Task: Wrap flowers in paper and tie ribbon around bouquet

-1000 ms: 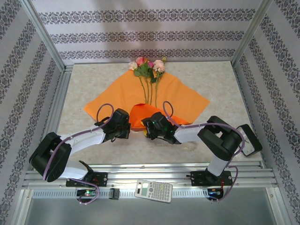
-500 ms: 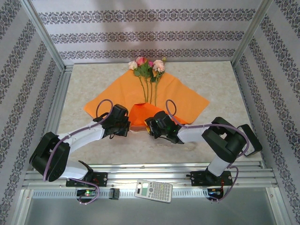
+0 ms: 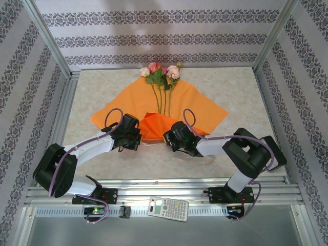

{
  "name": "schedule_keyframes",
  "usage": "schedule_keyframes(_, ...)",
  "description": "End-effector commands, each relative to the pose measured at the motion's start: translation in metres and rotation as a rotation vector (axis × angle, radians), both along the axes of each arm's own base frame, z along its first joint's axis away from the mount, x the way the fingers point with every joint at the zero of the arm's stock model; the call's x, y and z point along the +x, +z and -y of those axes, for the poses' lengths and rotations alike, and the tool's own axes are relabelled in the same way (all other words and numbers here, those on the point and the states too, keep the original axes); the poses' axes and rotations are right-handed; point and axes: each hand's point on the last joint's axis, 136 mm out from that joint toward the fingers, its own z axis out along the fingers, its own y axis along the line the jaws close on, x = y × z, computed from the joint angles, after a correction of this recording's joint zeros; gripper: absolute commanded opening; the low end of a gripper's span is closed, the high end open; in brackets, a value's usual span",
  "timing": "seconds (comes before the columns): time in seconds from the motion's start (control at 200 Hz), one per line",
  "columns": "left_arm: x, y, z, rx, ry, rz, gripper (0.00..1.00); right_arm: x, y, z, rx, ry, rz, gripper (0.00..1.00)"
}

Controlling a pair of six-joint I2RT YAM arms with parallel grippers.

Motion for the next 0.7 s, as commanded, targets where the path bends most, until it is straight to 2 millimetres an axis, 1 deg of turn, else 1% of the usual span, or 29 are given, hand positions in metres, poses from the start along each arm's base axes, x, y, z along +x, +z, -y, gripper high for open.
schedule_keyframes(0.0,-0.005,-0.006,-0.017,0.073,-0.01,-0.047,0.0,0.0,-0.012,0.032,-0.103,-0.048,-0.001,0.21)
schedule_keyframes(0.085,-0.006,-0.007,-0.016,0.075,-0.024,-0.054,0.0,-0.001,-0.017,0.036,-0.107,-0.051,-0.009,0.39)
schedule_keyframes(0.115,-0.006,-0.007,-0.015,0.072,-0.027,-0.056,0.0,-0.001,-0.019,0.037,-0.106,-0.051,-0.014,0.44)
schedule_keyframes(0.155,-0.006,-0.008,-0.015,0.07,-0.029,-0.057,0.0,-0.001,-0.021,0.037,-0.103,-0.052,-0.02,0.46)
schedule_keyframes(0.225,-0.006,-0.008,-0.015,0.067,-0.029,-0.056,0.0,0.001,-0.024,0.038,-0.102,-0.056,-0.023,0.46)
schedule_keyframes(0.315,-0.006,-0.007,-0.015,0.066,-0.03,-0.056,0.0,0.005,-0.026,0.045,-0.114,-0.076,-0.019,0.4)
schedule_keyframes(0.35,-0.006,-0.007,-0.015,0.068,-0.034,-0.055,0.0,0.007,-0.026,0.048,-0.116,-0.078,-0.017,0.35)
schedule_keyframes(0.39,-0.007,-0.007,-0.015,0.071,-0.037,-0.058,0.0,0.008,-0.027,0.05,-0.117,-0.083,-0.019,0.24)
schedule_keyframes(0.42,-0.007,-0.006,-0.016,0.075,-0.039,-0.058,0.01,0.008,-0.026,0.052,-0.117,-0.088,-0.018,0.12)
schedule_keyframes(0.46,-0.007,-0.006,-0.017,0.08,-0.044,-0.059,0.01,0.009,-0.024,0.055,-0.115,-0.099,-0.012,0.0)
schedule_keyframes(0.599,-0.011,-0.007,-0.024,0.13,-0.093,-0.081,0.01,0.008,-0.015,0.06,-0.107,-0.12,0.001,0.0)
schedule_keyframes(0.694,-0.016,-0.01,-0.033,0.178,-0.131,-0.105,0.03,0.008,-0.01,0.062,-0.101,-0.126,0.005,0.0)
